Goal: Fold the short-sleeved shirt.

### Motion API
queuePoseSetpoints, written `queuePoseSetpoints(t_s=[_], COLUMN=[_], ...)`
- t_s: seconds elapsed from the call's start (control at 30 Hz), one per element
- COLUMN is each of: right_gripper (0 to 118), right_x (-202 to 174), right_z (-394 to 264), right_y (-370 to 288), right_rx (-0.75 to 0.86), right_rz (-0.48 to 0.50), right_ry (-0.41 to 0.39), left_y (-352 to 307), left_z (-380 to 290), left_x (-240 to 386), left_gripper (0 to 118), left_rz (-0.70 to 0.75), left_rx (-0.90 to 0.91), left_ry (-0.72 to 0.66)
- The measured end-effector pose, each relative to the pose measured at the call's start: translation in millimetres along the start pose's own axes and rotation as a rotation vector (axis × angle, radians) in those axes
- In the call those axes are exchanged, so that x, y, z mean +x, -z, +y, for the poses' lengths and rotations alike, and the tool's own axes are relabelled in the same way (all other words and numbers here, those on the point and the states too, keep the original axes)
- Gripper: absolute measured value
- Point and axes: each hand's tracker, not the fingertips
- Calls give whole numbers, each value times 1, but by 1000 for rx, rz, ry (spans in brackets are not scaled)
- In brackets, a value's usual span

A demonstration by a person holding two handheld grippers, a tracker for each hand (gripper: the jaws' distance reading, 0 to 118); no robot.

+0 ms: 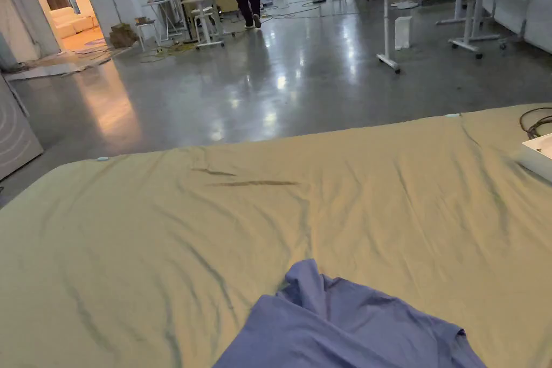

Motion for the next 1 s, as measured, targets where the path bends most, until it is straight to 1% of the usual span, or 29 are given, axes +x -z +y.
queuePoseSetpoints(t_s=[0.03, 0.07, 0.1, 0.13, 0.17, 0.23, 0.27, 0.33, 0.43, 0.53, 0.63, 0.73, 0.83, 0.87, 0.9, 0.93, 0.97, 1.0], right_gripper=[0, 0, 0, 0, 0, 0, 0, 0, 0, 0, 0, 0, 0, 0, 0, 0, 0, 0], right_x=[4, 8, 12, 17, 21, 30, 35, 42, 52, 60, 67, 70, 71, 84, 84, 83, 82, 82], right_z=[0, 0, -1, -2, -3, -5, -7, -8, -7, -5, -7, -10, -13, -40, -41, -42, -42, -43], right_y=[0, 1, 1, 1, 2, 4, 5, 8, 11, 11, 14, 16, 17, 19, 19, 19, 19, 19], right_rx=[-4, -11, -21, -32, -43, -64, -72, -90, -102, -111, -130, -149, -161, -165, -166, -166, -165, -163], right_rz=[-11, -18, -26, -42, -59, -74, -85, -106, -132, -157, -176, -196, -191, -189, -186, -181, -178, -177], right_ry=[9, 21, 32, 46, 62, 92, 109, 145, 183, 207, 228, 232, 245, 249, 252, 254, 255, 256], left_y=[24, 50, 76, 103, 131, 186, 215, 264, 324, 358, 379, 389, 384, 382, 379, 376, 375, 373], left_z=[6, 14, 21, 28, 34, 44, 47, 51, 43, 40, 34, 26, 25, 26, 27, 27, 26, 24], left_x=[-11, -22, -32, -42, -52, -69, -75, -83, -87, -91, -92, -89, -81, -77, -73, -67, -63, -56], left_gripper=[7, 26, 49, 66, 69, 69, 69, 69, 69, 69, 69, 68, 48, 45, 45, 36, 18, 8], left_rz=[-15, -17, 9, 19, 5, -18, 7, 13, 33, -7, 52, 59, 84, 94, 102, 93, 98, 97], left_rx=[-51, -91, -138, -176, -212, -274, -303, -372, -513, -482, -534, -567, -536, -543, -542, -547, -556, -556], left_ry=[-28, -34, -31, -40, -47, -90, -76, -66, 42, 11, -13, -17, 56, 103, 126, 140, 164, 193])
